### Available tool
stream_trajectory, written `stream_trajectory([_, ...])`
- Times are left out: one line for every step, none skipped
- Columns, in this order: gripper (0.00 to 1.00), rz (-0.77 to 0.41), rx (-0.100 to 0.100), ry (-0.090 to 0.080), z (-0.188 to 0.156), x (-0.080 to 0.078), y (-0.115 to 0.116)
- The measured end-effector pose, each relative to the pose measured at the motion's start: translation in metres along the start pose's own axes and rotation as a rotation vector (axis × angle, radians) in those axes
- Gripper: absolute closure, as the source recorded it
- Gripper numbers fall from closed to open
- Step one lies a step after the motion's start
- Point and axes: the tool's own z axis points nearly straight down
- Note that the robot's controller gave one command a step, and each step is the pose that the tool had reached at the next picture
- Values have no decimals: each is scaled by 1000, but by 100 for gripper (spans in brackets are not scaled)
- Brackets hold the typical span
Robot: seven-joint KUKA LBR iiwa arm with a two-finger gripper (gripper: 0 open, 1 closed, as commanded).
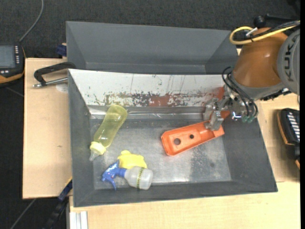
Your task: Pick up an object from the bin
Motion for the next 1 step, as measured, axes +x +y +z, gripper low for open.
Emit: stream_trajectory([100, 28, 1, -8, -66, 6, -11])
